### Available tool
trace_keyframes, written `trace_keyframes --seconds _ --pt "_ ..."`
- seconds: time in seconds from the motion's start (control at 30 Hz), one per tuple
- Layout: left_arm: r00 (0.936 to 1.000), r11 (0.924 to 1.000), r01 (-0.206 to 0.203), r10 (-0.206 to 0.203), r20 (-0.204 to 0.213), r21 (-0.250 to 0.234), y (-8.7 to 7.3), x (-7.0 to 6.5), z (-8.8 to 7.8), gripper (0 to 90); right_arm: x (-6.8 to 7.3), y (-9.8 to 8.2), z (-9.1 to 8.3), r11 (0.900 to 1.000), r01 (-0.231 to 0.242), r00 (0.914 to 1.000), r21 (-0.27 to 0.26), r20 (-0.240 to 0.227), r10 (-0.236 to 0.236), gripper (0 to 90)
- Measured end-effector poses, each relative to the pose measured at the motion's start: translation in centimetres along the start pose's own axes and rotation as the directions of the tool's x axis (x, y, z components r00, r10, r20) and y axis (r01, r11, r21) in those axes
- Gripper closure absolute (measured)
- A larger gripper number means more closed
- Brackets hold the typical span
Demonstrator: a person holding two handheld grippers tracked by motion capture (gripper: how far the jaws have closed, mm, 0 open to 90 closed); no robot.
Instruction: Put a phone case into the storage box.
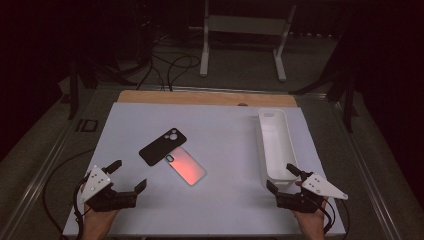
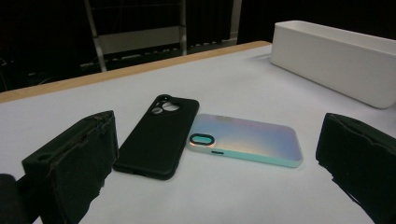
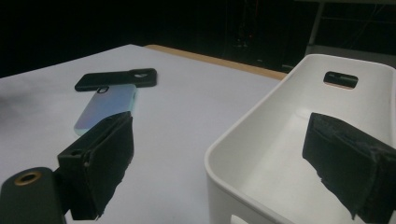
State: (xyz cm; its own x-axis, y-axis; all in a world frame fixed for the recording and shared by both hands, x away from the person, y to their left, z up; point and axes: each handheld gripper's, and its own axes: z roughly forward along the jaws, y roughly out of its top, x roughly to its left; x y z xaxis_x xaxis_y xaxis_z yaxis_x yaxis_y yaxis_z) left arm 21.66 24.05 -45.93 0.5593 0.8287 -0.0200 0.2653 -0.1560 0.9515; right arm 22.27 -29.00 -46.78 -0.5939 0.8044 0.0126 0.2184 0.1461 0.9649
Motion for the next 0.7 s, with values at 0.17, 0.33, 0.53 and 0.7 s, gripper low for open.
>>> trace_keyframes --seconds 0.17,0.33,0.53,0.7 --pt "1.0000 0.9999 -0.002 0.002 0.003 0.015 -0.05 -0.06 0.18 0.0 -0.02 -0.03 -0.04 1.000 -0.001 1.0000 0.001 -0.001 0.001 8.9" --pt "1.0000 0.9995 0.007 -0.007 -0.001 0.029 -0.12 0.06 0.22 0.0 -0.01 -0.05 0.12 1.000 0.001 1.0000 0.007 0.005 -0.001 8.9" --pt "0.9999 0.9992 0.013 -0.013 0.000 0.038 -0.08 0.11 0.26 0.0 0.03 -0.12 0.16 1.000 0.005 1.0000 0.013 0.007 -0.005 8.9" --pt "0.9998 0.9988 0.021 -0.021 0.003 0.044 -0.02 0.11 0.31 0.0 0.02 -0.12 0.16 1.000 0.004 0.9999 0.013 0.011 -0.004 8.9"
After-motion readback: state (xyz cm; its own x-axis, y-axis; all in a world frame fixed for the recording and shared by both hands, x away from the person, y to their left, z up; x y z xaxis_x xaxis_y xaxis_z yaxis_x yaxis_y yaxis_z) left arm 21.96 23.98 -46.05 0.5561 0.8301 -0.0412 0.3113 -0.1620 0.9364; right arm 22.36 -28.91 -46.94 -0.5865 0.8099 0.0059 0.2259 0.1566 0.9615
